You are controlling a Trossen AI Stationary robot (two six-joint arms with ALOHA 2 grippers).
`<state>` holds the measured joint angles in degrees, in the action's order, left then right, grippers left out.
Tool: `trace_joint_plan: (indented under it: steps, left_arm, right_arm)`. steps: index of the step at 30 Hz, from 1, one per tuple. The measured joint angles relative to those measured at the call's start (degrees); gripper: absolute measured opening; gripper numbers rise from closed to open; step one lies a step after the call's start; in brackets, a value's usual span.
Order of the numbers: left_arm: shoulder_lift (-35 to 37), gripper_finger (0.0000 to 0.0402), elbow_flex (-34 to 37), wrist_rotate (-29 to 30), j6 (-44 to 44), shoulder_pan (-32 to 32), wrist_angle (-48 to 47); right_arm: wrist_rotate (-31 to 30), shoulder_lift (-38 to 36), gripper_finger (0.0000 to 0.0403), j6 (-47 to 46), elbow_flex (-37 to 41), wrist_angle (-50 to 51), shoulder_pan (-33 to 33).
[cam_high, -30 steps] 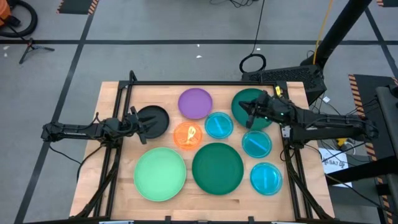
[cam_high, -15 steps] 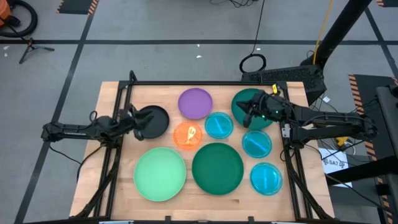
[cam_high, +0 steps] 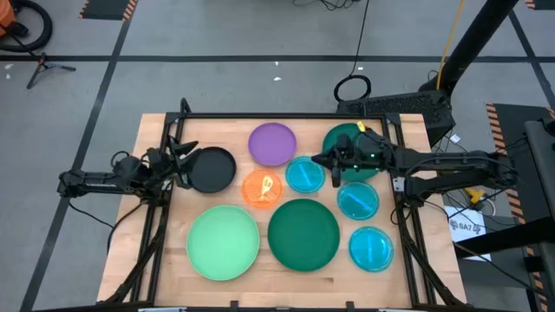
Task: Stack plastic plates
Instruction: Stack the bottom dark green plate on the dark green plate
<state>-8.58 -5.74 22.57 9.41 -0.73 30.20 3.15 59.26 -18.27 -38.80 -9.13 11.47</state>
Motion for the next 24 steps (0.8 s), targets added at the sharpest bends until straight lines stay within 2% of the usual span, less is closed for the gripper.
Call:
trace_joint_plan:
  steps: [6, 10, 14, 17, 21, 24]
  left_arm:
    - [0.00, 0.0131, -1.69, -0.02, -2.01, 0.00, 0.07]
    - [0.00, 0.0131, -2.37, -0.02, -6.65, 0.02, -0.09]
    - [0.00, 0.0131, -2.38, -0.03, -8.25, 0.01, -0.45]
    - [0.00, 0.0131, -2.39, -0.02, -7.48, 0.01, -0.73]
    - [0.00, 0.0131, -2.39, -0.02, -6.00, 0.01, -0.89]
    - [0.00, 0.0131, -2.40, 0.00, -4.86, 0.02, -1.04]
  right_arm:
    - [0.01, 6.00, 0.0000, -1.94, -6.13, 7.23, -1.00]
    - [0.41, 10.25, 0.0000, -2.06, -11.71, 18.44, -2.52]
    - [9.26, 14.60, 0.0000, 0.61, -15.98, 33.56, -4.97]
    - [11.75, 17.13, 0.0000, 3.85, -16.71, 40.10, -6.86]
    - [10.35, 20.43, 0.0001, 5.51, -16.70, 41.18, -8.26]
    - [10.35, 22.23, 0.0022, 5.49, -16.72, 39.94, -8.63]
